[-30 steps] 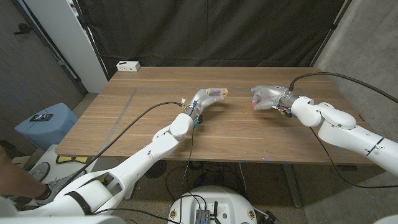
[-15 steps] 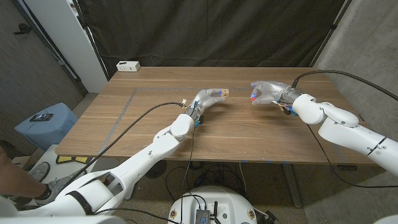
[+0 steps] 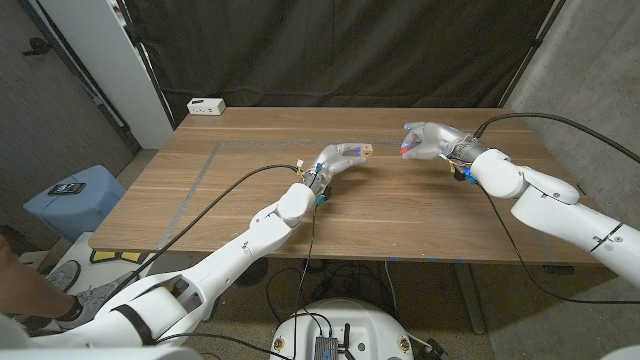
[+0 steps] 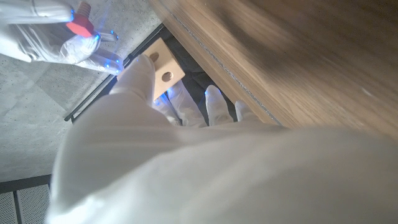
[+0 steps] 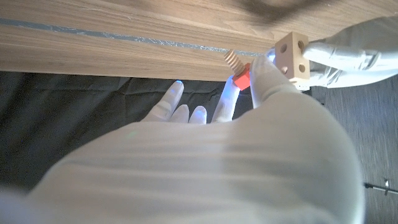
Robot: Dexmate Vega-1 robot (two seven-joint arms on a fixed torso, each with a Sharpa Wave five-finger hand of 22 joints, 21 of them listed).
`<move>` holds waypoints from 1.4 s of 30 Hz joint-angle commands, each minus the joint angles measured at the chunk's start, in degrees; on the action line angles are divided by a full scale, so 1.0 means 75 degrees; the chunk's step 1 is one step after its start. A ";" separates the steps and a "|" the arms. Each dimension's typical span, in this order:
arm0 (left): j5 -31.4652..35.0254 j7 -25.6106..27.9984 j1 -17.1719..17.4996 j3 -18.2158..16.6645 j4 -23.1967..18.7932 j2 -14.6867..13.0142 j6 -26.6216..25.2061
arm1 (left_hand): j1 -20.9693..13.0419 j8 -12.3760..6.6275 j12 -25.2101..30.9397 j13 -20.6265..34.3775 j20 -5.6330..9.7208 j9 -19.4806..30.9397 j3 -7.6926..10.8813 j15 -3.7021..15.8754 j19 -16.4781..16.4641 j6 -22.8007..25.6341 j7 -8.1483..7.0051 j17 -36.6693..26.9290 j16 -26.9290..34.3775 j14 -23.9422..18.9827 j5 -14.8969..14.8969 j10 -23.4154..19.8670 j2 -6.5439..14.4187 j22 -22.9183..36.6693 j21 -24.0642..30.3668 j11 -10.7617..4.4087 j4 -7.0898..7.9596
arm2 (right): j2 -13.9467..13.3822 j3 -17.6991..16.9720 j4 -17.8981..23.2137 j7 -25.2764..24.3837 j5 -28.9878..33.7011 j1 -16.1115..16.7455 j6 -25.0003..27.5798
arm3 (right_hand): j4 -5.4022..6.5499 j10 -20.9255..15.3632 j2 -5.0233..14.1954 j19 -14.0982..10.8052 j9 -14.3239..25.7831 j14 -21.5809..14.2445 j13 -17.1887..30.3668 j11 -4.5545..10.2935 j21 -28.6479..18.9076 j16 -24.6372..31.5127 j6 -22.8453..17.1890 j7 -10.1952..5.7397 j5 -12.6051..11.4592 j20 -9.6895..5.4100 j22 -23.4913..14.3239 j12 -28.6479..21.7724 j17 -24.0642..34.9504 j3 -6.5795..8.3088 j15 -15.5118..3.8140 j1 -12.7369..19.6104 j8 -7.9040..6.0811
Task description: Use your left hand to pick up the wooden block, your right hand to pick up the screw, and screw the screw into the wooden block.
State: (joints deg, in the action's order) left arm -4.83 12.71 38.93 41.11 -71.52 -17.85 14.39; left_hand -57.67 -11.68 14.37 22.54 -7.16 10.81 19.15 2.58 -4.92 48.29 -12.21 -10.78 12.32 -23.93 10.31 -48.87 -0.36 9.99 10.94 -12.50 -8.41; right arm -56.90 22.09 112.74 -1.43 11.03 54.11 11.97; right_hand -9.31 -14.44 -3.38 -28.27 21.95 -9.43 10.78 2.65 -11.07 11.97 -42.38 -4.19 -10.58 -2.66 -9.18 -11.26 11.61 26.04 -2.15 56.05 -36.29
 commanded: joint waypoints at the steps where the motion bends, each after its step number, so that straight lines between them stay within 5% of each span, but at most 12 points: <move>1: -0.0044 0.0000 -0.0104 0.0045 0.0269 0.0206 0.0164 | -0.0034 -0.0033 -0.0002 0.0009 -0.0053 0.0033 -0.0025 0.0756 -0.0047 0.0020 0.0010 -0.0021 0.0016 -0.0069 -0.0007 -0.0043 0.0086 0.0032 0.0061 -0.0027 -0.0012 | 0.0288 -0.0338 0.0038 -0.0527 -0.0999 0.0229 -0.0049 | 0.0001 -0.0046 0.0005 -0.0076 0.0048 -0.0070 0.0015 -0.0089 0.0014 0.0022 -0.0058 0.0037 0.0009 -0.0655 -0.0027 -0.0049 0.0015 0.0054 -0.0411 0.0077 -0.0089; 38: -0.0813 -0.0178 -0.0012 -0.0044 0.0714 0.0794 0.0425 | -0.0057 -0.0022 -0.0065 0.0037 0.0014 0.0034 -0.0079 0.0774 -0.0240 -0.0006 0.0020 -0.0023 0.0027 -0.0106 -0.0012 -0.0030 0.0127 0.0043 0.0130 -0.0027 -0.0011 | 0.1411 -0.0726 -0.0260 -0.1612 -0.3289 0.0404 -0.0540 | 0.0003 -0.0084 0.0034 -0.0117 0.0116 -0.0157 0.0014 -0.0339 0.0039 0.0024 -0.0080 0.0155 -0.0029 -0.0530 -0.0029 -0.0013 0.0019 0.0089 -0.0252 0.0126 -0.0221; 42: -0.0876 -0.0195 -0.0002 -0.0037 0.0749 0.0862 0.0447 | -0.0065 -0.0024 -0.0085 0.0047 0.0170 0.0034 -0.0103 0.0749 -0.0478 -0.0004 0.0023 -0.0020 0.0034 -0.0138 -0.0014 -0.0037 0.0141 0.0062 0.0218 -0.0026 -0.0011 | 0.1523 -0.0732 -0.0276 -0.1752 -0.3410 0.0413 -0.0588 | 0.0005 -0.0127 0.0029 -0.0125 0.0123 -0.0177 0.0013 -0.0373 0.0041 0.0029 -0.0094 0.0140 -0.0031 -0.0514 -0.0026 -0.0024 0.0015 0.0072 -0.0225 0.0124 -0.0240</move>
State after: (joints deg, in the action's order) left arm -9.88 11.53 38.48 41.02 -66.33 -12.46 17.43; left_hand -57.97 -11.56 13.94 22.75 -6.50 10.79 18.66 2.60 -7.28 48.18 -12.30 -10.78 12.32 -24.36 10.31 -48.87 -0.05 10.24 11.96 -12.50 -8.51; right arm -47.69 17.03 111.10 -12.19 -11.12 56.86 8.61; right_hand -9.33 -15.00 -3.00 -28.68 22.72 -10.24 10.78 0.43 -10.79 11.97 -42.67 -3.26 -10.58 -2.45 -9.19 -11.26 11.59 26.50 -2.15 56.42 -37.75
